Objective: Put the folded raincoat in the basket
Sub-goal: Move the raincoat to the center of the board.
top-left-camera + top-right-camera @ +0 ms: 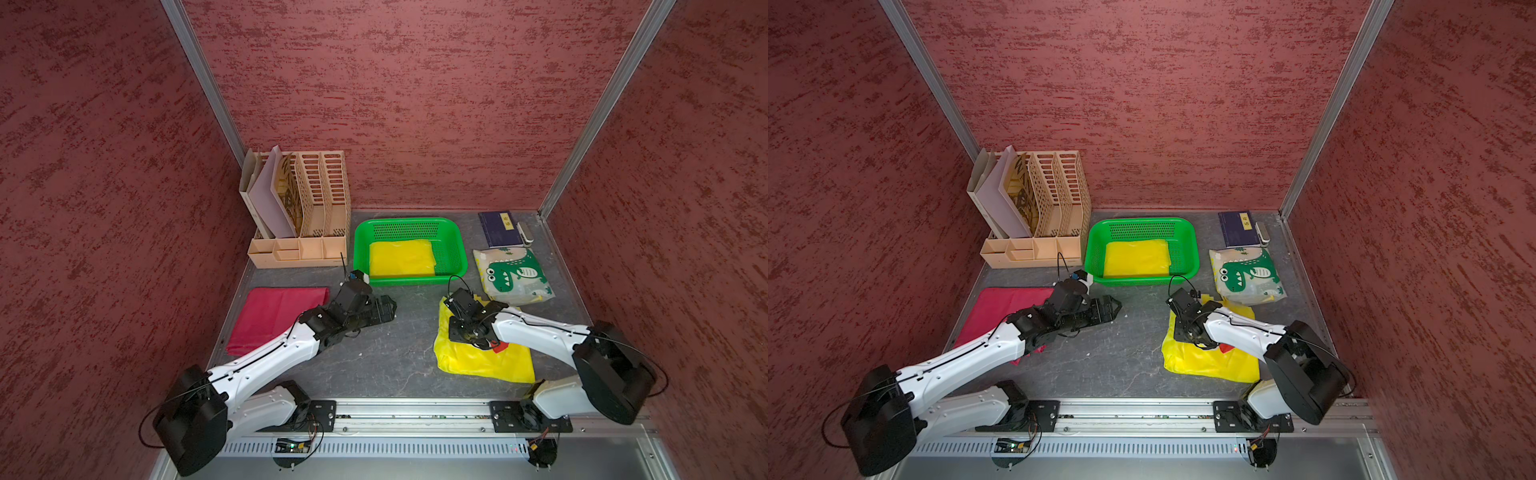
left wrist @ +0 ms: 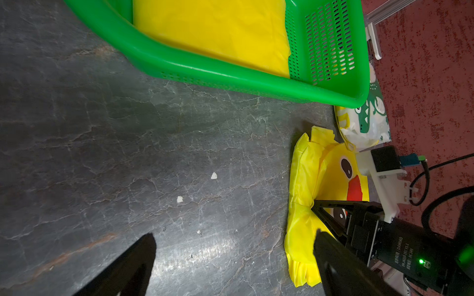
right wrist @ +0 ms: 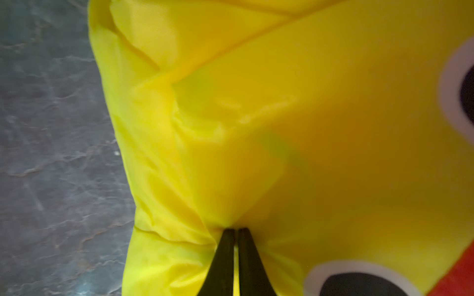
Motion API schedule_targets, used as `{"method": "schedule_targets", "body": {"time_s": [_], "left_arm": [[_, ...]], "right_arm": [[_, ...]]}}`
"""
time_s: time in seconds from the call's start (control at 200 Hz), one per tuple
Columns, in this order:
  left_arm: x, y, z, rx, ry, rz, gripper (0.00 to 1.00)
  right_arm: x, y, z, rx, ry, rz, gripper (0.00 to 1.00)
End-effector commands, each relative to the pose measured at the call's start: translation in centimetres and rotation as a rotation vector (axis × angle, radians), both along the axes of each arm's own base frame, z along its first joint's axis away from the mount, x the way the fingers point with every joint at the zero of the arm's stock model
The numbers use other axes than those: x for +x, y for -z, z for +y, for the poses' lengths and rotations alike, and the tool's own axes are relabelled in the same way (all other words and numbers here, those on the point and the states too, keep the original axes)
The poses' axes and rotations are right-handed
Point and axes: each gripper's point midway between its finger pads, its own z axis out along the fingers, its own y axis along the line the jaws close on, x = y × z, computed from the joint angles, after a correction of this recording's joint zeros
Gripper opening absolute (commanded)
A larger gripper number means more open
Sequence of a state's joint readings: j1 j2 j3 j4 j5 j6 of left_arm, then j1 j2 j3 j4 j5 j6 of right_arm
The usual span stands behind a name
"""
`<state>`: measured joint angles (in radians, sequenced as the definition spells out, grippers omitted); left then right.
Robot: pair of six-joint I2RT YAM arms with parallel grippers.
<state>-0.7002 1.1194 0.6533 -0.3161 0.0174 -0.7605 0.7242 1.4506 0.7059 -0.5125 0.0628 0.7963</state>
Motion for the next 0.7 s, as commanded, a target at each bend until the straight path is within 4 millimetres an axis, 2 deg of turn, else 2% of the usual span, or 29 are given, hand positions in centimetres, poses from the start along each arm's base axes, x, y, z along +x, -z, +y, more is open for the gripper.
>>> {"method": "schedule_targets", "body": {"time_s": [0.0,0.155,0.25,0.476,0.551,0.691], "left_arm": [[0.2,1.0,0.7,0.004,-0.041,0.016,1.00],[-0.3,1.6,1.3,-0.011,-0.042,0.038,1.00],[-0.5,1.4,1.5,-0.018,-0.036,0.033,1.00],[-0.3,0.9,1.4,-0.023,-0.022,0.013,1.00],[-0.3,0.9,1.2,-0.030,-0.013,0.014,1.00],[-0.1,0.7,0.9,-0.047,-0.010,0.014,1.00]], "right_arm": [[-1.4,1.2,4.0,0.127,-0.013,0.060,0.11],[-1.3,0.7,7.4,0.152,-0.065,0.050,0.11],[-0.7,-0.7,7.9,0.151,-0.083,0.020,0.14],[0.9,-6.3,5.1,0.051,-0.091,-0.118,0.21],[1.2,-6.3,4.1,0.033,-0.091,-0.112,0.22],[1.7,-4.5,2.2,-0.022,-0.069,-0.077,0.21]]}}
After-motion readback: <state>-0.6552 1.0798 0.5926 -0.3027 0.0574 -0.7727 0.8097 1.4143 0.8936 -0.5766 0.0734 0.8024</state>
